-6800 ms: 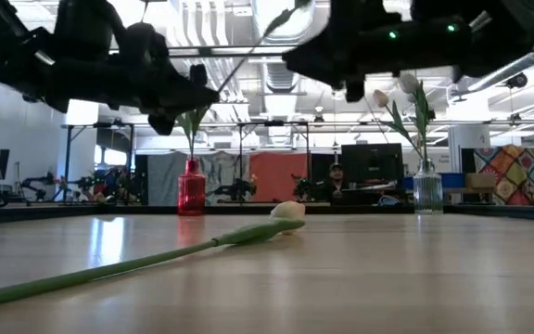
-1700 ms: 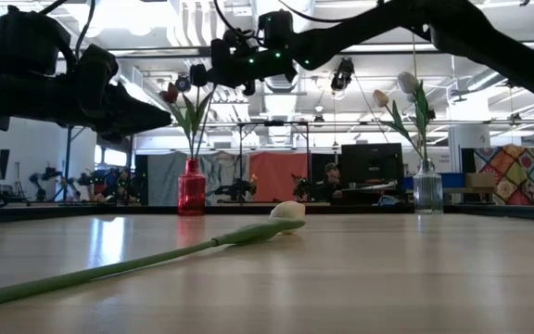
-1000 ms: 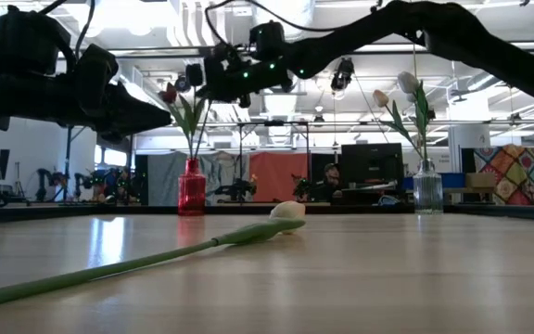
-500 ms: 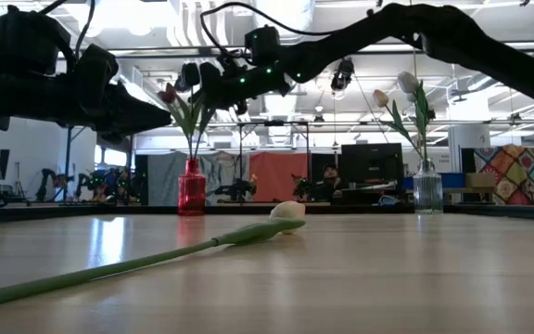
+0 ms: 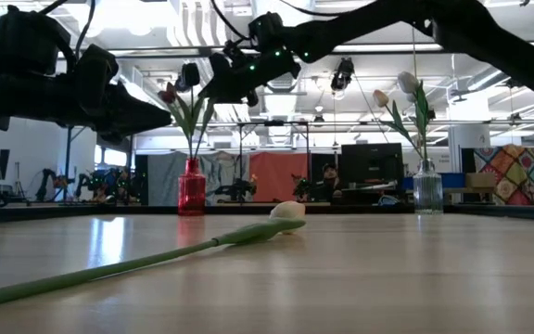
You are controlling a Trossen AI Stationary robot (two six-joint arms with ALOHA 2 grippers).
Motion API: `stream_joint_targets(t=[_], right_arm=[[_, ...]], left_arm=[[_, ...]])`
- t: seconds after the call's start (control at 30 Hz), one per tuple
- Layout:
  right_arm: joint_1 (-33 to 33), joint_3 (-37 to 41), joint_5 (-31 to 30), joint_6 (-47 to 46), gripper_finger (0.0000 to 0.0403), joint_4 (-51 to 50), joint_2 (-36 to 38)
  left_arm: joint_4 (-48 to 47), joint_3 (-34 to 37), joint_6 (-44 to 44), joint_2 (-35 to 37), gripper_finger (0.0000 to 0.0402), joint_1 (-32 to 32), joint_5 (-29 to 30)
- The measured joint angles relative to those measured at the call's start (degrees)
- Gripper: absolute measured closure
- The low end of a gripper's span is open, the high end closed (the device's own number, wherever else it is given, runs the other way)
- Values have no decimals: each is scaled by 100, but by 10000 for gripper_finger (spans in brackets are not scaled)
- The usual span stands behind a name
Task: Sort flowers into vase by color
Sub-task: Put the black tulip into the red vase, then put the orange tulip into the transparent vase
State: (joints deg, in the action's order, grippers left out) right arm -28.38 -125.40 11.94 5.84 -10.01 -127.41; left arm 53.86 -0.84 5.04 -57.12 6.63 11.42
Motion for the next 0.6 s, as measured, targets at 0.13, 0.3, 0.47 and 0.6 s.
stream_joint_targets(t=[0.13,0.3,0.47,0.6], right_arm=[[0,0,-66,90,203,-441,172],[0,0,-192,139,193,-863,355],[0,0,-212,171,186,-1238,504],[0,0,-299,329,187,-1779,679]], left_arm=[[-5,0,0,0,323,-7,-2],[-8,0,0,0,323,-9,-2],[-15,0,0,0,323,-9,-2],[-49,2,-7,-28,323,-7,-2]])
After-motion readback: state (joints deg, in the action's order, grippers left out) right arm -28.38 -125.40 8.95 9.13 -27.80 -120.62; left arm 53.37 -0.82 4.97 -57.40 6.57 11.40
